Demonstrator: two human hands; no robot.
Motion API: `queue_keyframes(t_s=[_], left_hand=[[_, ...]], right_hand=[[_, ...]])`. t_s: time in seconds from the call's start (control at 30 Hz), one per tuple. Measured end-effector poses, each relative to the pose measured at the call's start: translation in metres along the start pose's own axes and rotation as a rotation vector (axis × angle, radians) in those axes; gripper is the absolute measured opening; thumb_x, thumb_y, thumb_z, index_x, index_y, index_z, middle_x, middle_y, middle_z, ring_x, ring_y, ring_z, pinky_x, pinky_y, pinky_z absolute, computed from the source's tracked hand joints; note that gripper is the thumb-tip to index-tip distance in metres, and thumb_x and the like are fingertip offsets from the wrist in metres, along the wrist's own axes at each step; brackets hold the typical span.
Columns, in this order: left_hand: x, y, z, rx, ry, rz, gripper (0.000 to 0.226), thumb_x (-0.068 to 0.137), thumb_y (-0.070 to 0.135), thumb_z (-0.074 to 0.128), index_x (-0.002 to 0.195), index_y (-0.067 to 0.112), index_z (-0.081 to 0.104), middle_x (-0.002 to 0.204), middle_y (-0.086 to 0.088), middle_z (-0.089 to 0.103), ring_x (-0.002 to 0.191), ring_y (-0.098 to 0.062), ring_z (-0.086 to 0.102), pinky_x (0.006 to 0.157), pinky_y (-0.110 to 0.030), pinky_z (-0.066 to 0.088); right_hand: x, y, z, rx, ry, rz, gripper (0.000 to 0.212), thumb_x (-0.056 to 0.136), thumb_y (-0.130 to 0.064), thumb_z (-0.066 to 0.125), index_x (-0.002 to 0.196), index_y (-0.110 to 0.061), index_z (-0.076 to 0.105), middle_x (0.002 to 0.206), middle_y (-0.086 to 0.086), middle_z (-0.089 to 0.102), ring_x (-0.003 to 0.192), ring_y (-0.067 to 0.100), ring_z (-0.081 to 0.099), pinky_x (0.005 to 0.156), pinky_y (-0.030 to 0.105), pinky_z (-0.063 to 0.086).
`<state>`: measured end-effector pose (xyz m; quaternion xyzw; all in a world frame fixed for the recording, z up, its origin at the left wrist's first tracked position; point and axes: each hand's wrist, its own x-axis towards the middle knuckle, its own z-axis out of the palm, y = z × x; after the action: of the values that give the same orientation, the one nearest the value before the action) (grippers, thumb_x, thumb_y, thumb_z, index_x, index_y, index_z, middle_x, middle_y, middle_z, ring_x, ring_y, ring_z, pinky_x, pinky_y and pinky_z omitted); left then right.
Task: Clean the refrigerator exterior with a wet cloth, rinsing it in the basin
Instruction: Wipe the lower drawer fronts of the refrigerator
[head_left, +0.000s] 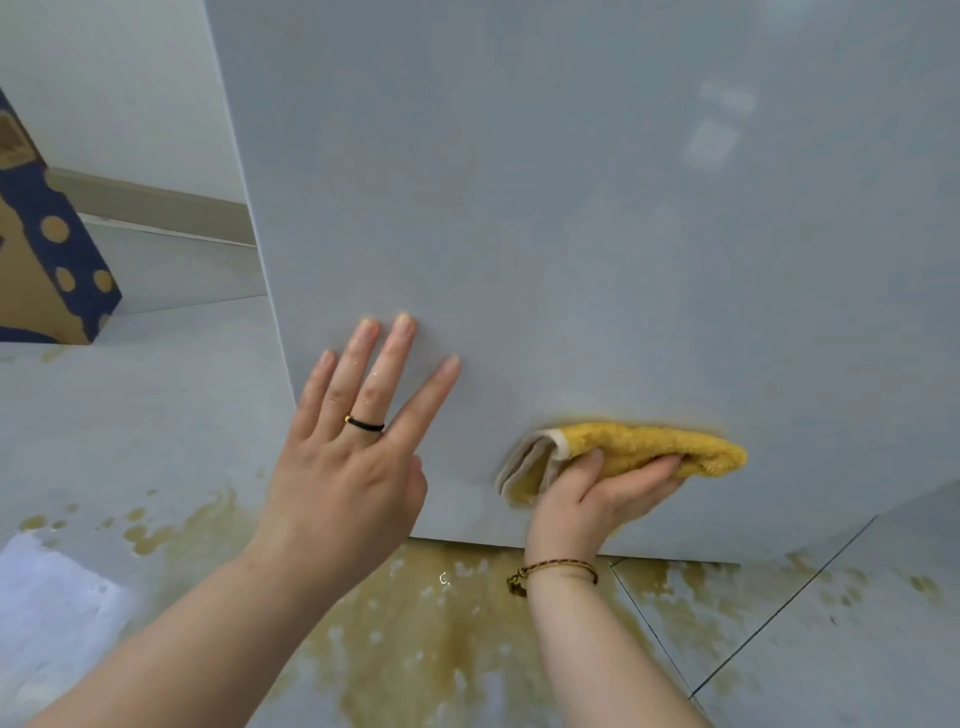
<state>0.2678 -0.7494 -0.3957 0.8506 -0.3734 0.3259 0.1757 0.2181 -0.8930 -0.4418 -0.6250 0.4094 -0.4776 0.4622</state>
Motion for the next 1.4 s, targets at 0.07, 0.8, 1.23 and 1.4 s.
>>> queue_keyframes(t_s=[0.07,0.8,1.23,1.4], left_hand=[[-0.001,0.009,0.003,-0.009,0.019,0.007,0.077,0.067,0.011,0.051,0.139,0.023,0.026,0.144,-0.012,0.021,0.136,-0.026,0.009,0.113,-0.037,0.008],[0.000,0.047,0.022,-0.047,-0.059,-0.014,0.057,0.076,0.024,0.040,0.132,0.016,0.036,0.143,-0.017,0.019,0.143,-0.016,-0.007,0.115,-0.031,-0.002],[0.005,0.060,0.024,-0.024,-0.036,0.026,0.057,0.079,0.024,0.040,0.134,0.016,0.034,0.147,-0.014,0.013,0.141,-0.009,-0.011,0.116,-0.027,-0.003],[0.021,0.085,0.039,-0.047,0.045,0.171,0.055,0.083,0.023,0.043,0.135,0.021,0.026,0.147,-0.010,0.016,0.143,-0.011,-0.004,0.117,-0.033,0.001]], right_hand=[[0.009,-0.016,0.000,0.053,0.063,0.072,0.076,0.079,-0.029,0.031,0.146,-0.007,0.001,0.154,0.013,-0.006,0.141,0.020,-0.003,0.103,0.014,0.001],[0.115,-0.011,-0.046,0.246,0.385,0.465,0.058,0.091,-0.036,0.025,0.144,-0.015,0.021,0.151,0.006,0.023,0.134,0.026,0.030,0.109,0.036,0.027],[0.103,0.060,-0.059,0.303,0.357,0.660,0.048,0.099,-0.022,0.027,0.145,-0.010,0.023,0.148,0.013,0.030,0.132,0.028,0.035,0.111,0.036,0.029],[0.145,0.038,-0.090,0.105,0.450,0.194,0.046,0.100,-0.012,0.029,0.143,-0.002,0.019,0.151,0.015,0.019,0.141,0.022,0.016,0.107,0.018,0.012]])
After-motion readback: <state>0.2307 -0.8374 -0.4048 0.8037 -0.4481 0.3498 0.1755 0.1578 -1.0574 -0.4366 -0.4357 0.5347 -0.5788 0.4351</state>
